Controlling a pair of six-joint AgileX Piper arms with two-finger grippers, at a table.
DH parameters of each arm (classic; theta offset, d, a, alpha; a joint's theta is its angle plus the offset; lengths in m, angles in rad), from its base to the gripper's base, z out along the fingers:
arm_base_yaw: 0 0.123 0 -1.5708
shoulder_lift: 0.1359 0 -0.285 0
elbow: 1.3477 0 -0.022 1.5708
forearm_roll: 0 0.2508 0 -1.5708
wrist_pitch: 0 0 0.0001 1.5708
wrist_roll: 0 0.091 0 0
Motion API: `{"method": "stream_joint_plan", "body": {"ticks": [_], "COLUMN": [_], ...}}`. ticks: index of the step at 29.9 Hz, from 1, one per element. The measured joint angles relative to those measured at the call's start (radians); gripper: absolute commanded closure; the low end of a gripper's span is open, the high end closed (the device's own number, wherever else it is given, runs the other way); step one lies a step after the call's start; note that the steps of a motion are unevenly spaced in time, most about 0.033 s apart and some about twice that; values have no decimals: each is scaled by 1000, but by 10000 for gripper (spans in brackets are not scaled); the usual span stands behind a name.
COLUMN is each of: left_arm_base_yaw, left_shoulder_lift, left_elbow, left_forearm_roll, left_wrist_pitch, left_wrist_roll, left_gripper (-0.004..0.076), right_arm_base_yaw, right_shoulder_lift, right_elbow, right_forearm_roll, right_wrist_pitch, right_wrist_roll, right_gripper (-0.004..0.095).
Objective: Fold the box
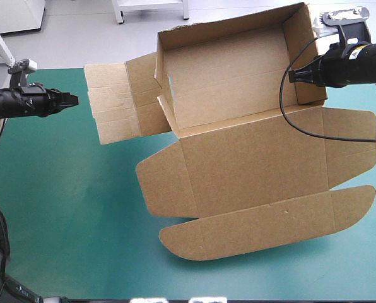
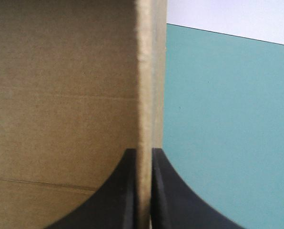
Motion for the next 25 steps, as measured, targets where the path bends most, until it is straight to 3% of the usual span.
{"method": "stream_joint_plan", "body": {"ticks": [19, 25], "left_arm_base_yaw": [73, 6], "left_shoulder_lift": [79, 78], "left_elbow": [-34, -34], "left_forearm_roll": [-23, -115], "left_wrist_pitch": [25, 70], "left_wrist_roll": [-5, 30], "left_gripper": [732, 732], "right_arm_base_yaw": [0, 0], "right_shoulder_lift": [-9, -7], "right_elbow": [-100, -103], "right_forearm_roll": [166, 272], "right_wrist_pitch": [0, 0], "right_wrist_roll": [-38, -63], "right_gripper": [908, 908]}}
